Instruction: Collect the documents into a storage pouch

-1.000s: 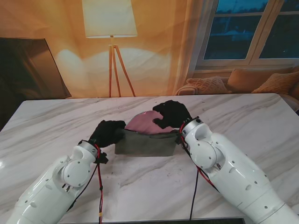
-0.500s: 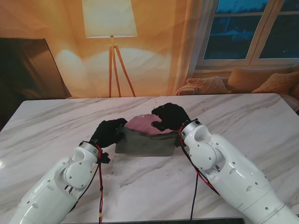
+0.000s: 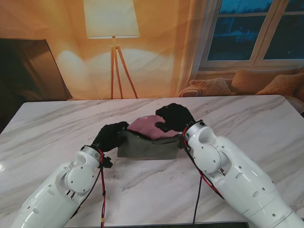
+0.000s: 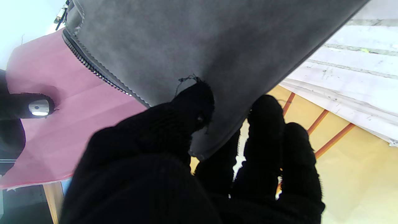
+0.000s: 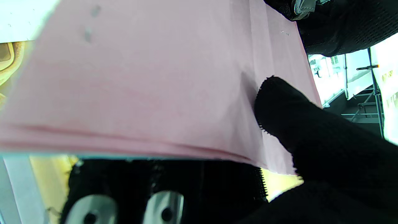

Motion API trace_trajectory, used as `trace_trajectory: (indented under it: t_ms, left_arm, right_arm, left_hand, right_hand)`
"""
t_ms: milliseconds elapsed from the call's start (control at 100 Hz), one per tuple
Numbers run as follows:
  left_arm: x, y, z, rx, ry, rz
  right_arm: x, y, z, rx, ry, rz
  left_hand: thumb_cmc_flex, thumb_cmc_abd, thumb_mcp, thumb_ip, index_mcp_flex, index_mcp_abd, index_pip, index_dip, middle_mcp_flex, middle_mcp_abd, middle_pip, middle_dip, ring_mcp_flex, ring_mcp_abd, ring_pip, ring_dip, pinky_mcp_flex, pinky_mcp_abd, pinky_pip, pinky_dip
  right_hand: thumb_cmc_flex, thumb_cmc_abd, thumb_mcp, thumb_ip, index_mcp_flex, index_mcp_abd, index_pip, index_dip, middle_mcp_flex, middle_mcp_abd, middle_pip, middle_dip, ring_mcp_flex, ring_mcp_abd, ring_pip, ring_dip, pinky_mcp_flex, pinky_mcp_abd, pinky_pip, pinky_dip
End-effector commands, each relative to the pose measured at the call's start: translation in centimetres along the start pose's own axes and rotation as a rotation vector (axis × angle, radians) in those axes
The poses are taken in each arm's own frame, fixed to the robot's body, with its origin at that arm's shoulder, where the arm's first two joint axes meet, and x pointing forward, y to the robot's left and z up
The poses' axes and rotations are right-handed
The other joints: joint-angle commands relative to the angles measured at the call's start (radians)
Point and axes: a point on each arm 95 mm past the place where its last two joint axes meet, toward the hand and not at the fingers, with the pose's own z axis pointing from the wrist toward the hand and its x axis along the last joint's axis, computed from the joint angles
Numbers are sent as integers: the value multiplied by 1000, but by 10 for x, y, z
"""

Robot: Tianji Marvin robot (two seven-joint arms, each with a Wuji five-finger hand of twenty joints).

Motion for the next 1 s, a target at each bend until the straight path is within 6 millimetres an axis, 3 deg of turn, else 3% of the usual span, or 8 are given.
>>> trace_trajectory:
  t_ms: [0, 410, 650, 990]
  left_arm:
    - [3, 4, 0, -17, 2, -17]
    - [2, 2, -2, -9, 7, -13]
    - [3, 4, -2, 5, 25, -36]
    - [4, 8, 0, 24, 30, -84]
  right_arm:
    - [0, 2, 1, 10, -1, -16]
    - [-7, 7, 2, 39, 12, -149]
    - [-5, 4, 2, 72, 7, -123]
    - [0, 5, -4, 86, 11, -73]
  left_hand:
    - [27, -2, 10, -23, -8, 11, 13, 9, 7, -40, 16, 0, 1, 23, -13, 0, 18, -66, 56, 1]
    - [31, -5, 16, -24, 5, 7, 64, 9, 17, -44, 48, 14, 14, 24, 18, 15, 24, -67, 59, 5]
    - [24, -16, 30, -25, -33, 37, -130, -91, -3, -59, 57, 11, 6, 14, 7, 19, 18, -79, 53, 2]
    - [20, -21, 38, -26, -100, -6, -317, -169, -45, -61, -7, -18, -30, 2, -66, 11, -7, -82, 37, -17]
  right_hand:
    - [3, -17, 50, -28, 38, 22, 27, 10, 152, 158, 78, 14, -6, -171, 89, 23, 67, -48, 284, 24]
    - [8, -32, 52, -28, 49, -8, 23, 6, 148, 163, 76, 20, -5, -159, 85, 28, 66, -47, 284, 15]
    - [6, -32, 53, -28, 51, -7, 22, 4, 147, 164, 75, 22, -5, -157, 85, 29, 65, -47, 284, 10]
    - [1, -33, 58, -29, 54, 0, 26, 11, 150, 162, 77, 26, -5, -160, 88, 32, 66, -45, 284, 13]
